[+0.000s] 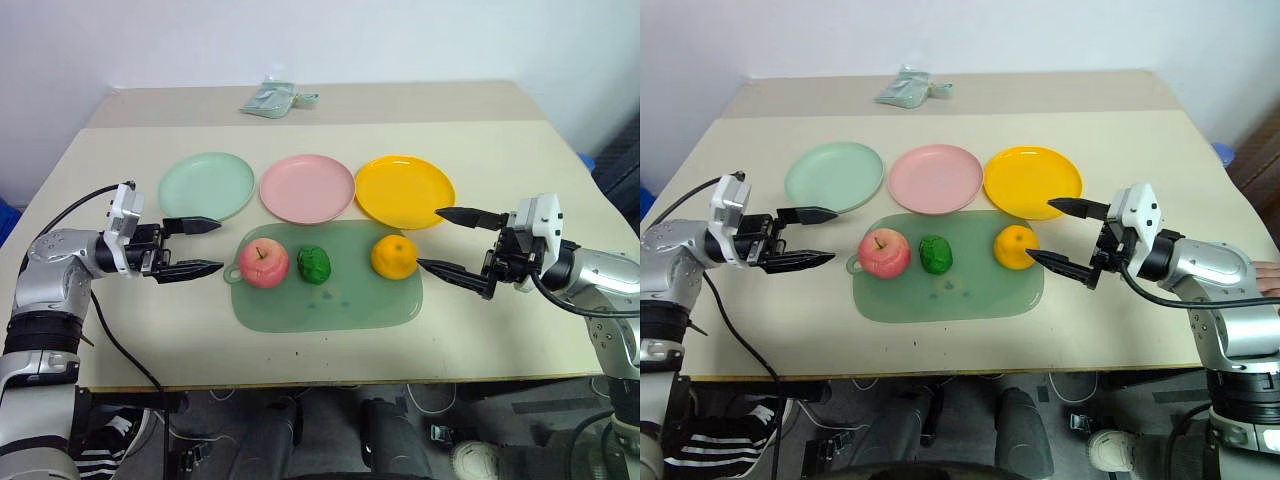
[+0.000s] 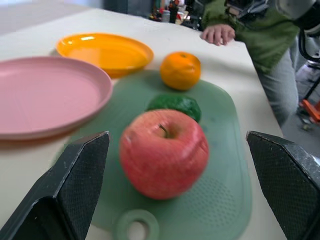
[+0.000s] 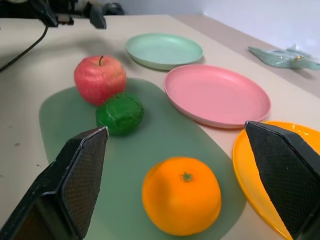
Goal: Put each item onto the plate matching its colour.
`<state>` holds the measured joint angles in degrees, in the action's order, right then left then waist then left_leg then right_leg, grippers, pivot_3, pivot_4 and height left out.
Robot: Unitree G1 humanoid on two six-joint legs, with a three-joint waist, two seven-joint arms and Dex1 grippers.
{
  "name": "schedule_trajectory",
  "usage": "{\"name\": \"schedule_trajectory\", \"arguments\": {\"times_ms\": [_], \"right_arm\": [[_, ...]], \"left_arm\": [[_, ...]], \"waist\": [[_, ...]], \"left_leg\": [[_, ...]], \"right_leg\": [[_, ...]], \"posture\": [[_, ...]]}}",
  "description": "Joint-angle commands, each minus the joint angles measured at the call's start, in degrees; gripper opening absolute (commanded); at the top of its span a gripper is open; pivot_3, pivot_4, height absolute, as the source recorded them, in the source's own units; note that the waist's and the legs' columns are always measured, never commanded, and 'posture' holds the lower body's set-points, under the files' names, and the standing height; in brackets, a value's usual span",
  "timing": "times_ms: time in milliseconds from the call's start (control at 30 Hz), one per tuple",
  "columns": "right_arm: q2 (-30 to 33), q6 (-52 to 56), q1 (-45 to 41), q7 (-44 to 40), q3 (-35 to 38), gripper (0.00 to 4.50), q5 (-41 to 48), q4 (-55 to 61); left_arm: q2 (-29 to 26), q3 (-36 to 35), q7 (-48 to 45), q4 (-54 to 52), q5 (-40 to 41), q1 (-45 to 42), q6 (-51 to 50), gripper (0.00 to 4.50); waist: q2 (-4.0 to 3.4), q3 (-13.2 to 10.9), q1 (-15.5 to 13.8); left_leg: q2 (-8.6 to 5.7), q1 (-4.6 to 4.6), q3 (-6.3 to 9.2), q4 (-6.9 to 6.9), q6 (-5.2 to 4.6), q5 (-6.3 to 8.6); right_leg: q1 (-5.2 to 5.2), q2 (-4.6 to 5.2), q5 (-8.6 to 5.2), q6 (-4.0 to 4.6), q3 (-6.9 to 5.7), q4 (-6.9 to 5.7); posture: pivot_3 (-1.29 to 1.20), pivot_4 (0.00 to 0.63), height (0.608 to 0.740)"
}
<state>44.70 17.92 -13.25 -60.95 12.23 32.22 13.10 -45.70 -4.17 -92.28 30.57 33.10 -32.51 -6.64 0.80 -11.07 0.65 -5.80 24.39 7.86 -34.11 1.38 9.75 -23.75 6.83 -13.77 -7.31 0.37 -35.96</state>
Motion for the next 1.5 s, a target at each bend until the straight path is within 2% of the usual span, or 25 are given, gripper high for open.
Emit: {"name": "schedule_trajectory", "arguments": {"times_ms": [33,100,433,700,933,1167,1267,1500], "right_arm": [[-0.6,-1.5,-1.2,1.2,0.2,4.48,-1.0,-0.5],[-1.7,-1.7,-2.2,2.5,-0.4,4.48,-1.6,-1.1],[-6.0,5.1,-7.7,5.8,-7.2,4.48,-1.8,-1.1],[-7.4,6.2,-11.3,10.1,-16.3,4.48,-11.9,-7.9],[-7.6,5.6,-13.0,10.4,-17.8,4.48,-15.8,-10.8],[-5.8,6.8,-10.8,7.1,-18.1,4.48,-16.3,-10.4],[-6.1,6.5,-10.8,7.7,-17.8,3.70,-16.9,-10.2],[-7.0,6.9,-11.6,8.8,-15.5,3.70,-15.3,-9.9]], "left_arm": [[1.7,-1.6,0.0,0.0,-0.6,-1.7,1.1,4.50],[2.6,-1.7,0.7,-0.5,-0.8,-1.8,0.6,4.50],[0.1,-3.5,1.3,-8.4,-0.3,2.5,-3.9,4.50],[1.0,-4.2,3.2,-12.7,0.2,4.5,-5.0,4.50],[1.1,-4.5,4.3,-16.1,0.0,6.9,-4.7,4.50],[1.2,-4.1,4.9,-17.6,0.2,6.9,-5.4,4.50],[1.4,-3.7,4.9,-17.4,-0.1,6.2,-5.2,4.50],[1.7,-3.6,5.0,-17.3,0.3,5.9,-6.0,4.50]], "waist": [[0.01,0.0,0.0],[0.01,0.0,0.0],[0.00,0.0,0.2],[0.00,0.0,0.1],[0.00,0.0,0.2],[0.00,0.0,0.1],[0.00,0.0,0.2],[0.00,0.0,0.2]], "left_leg": [[0.00,0.00,0.00,0.00,0.00,0.00],[0.00,0.00,0.00,-0.01,-0.01,0.00],[0.03,0.00,-0.05,0.03,-0.01,-0.01],[0.01,0.01,-0.05,0.01,0.00,0.00],[0.02,0.03,-0.09,0.03,0.00,-0.01],[0.02,0.03,-0.12,0.02,0.00,-0.01],[0.02,0.02,-0.12,0.02,0.00,-0.01],[0.02,0.02,-0.12,0.02,0.00,-0.01]], "right_leg": [[0.00,0.00,0.00,0.00,0.00,0.00],[0.00,-0.01,0.00,0.00,0.00,-0.01],[-0.12,-0.03,0.01,-0.01,0.06,-0.11],[-0.12,-0.03,0.00,0.00,0.06,-0.09],[-0.22,-0.06,0.01,-0.01,0.12,-0.16],[-0.20,-0.05,0.02,-0.02,0.13,-0.15],[-0.20,-0.06,0.02,-0.02,0.13,-0.16],[-0.21,-0.06,0.02,-0.02,0.13,-0.16]], "posture": [[0.00,0.150,0.740],[0.00,0.150,0.740],[0.00,0.150,0.740],[0.00,0.150,0.740],[0.00,0.150,0.740],[0.00,0.150,0.740],[0.00,0.150,0.740],[0.00,0.150,0.740]]}}
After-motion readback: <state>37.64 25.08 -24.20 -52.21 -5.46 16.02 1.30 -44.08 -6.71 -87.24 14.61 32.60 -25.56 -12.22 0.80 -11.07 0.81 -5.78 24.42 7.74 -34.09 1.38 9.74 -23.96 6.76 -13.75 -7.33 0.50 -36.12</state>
